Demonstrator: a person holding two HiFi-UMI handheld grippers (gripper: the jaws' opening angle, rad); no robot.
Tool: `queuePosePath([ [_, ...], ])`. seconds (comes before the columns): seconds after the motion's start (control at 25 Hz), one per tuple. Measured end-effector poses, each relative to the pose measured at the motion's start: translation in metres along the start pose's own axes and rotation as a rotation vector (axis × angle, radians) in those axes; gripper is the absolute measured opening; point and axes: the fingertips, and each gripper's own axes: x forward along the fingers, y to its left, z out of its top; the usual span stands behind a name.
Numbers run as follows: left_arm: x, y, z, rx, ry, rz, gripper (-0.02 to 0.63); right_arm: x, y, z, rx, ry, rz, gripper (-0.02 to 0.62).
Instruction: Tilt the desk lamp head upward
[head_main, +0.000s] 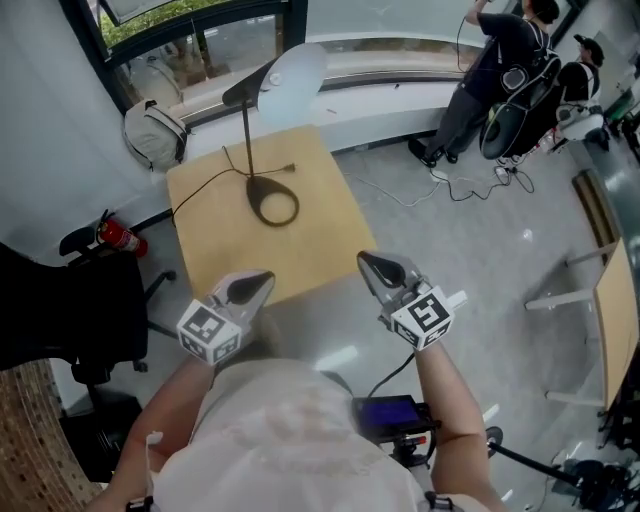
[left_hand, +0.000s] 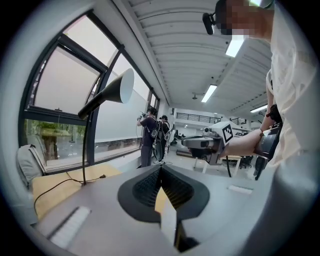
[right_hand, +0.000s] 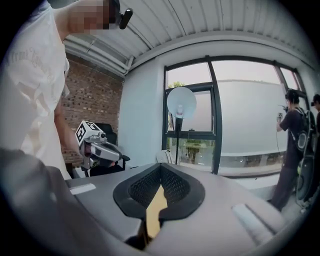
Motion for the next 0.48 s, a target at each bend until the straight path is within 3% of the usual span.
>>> queuePosePath([
  [0.28, -0.056, -0.007, -0.029, -0.018, 0.038, 0.108, 0.000, -0.023, 0.041, -0.080, 0.177, 0.032, 0.012, 0.014],
  [0.48, -0.090, 0.007, -0.039, 0.019, 0.046, 0.140, 0.000, -0.003, 0.077, -0.099, 0.268, 0.007, 0.015, 0.014],
])
